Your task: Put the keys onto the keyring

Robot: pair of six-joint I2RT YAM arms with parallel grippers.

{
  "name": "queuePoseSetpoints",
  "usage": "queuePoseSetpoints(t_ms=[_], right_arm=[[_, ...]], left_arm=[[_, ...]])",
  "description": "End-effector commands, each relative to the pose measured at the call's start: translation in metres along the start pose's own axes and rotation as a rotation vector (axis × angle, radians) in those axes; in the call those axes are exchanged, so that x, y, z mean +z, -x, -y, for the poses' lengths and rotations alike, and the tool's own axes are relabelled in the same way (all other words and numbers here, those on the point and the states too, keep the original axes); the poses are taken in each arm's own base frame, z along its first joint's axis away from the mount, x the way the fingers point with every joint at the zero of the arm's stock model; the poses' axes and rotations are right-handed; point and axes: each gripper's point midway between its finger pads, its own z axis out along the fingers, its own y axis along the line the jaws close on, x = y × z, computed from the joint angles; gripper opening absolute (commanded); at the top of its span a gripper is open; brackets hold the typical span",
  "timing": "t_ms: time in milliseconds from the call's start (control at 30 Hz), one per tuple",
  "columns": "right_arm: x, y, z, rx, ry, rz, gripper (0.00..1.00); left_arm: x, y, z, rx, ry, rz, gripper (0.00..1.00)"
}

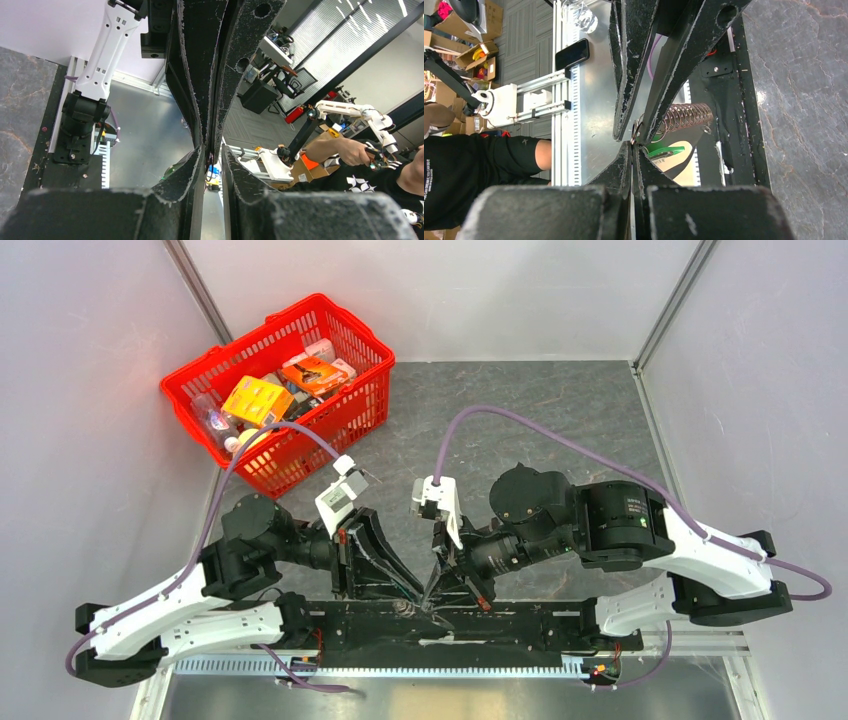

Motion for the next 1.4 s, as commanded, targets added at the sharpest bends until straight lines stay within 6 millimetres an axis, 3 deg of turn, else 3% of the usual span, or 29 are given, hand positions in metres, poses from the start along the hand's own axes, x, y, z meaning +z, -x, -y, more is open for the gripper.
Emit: queuePoseSetpoints(t_ms=[0,500,767,933,1133,1267,1367], right_arm=[[-0.014,0.024,-0.008,-0.029,0.021,0.100,0.00],[-0.021,0.025,-0.006,-0.038,0.011,0.123,0.00],[-0.017,0.024,-0.004,-0.043,0.007,0.114,0.00],[-0.018,0.025,-0.002,-0.043,-0.003,0.120,0.00],[-0.025,0.027,0.002,-0.036,-0.025,0.166,0.25],[-0.036,0.030,0.003,-0.039,-0.039,0.223,0.48],[-0.051,0.035,0.001,-0.048,-0.036,0.285,0.54]], left_arm=[[-0.003,0.003,0.014,0.049,-0.052,-0.017,0.22],[-0.003,-0.001,0.010,0.042,-0.040,-0.028,0.17],[0.001,0.001,0.004,0.039,-0.023,-0.025,0.02],[0.002,0.007,0.000,0.056,0.003,0.009,0.02],[0.002,0.016,0.001,0.066,-0.005,0.086,0.02],[0.002,0.016,0.003,0.068,-0.030,0.100,0.02],[0.002,0.016,0.006,0.077,-0.052,0.094,0.02]])
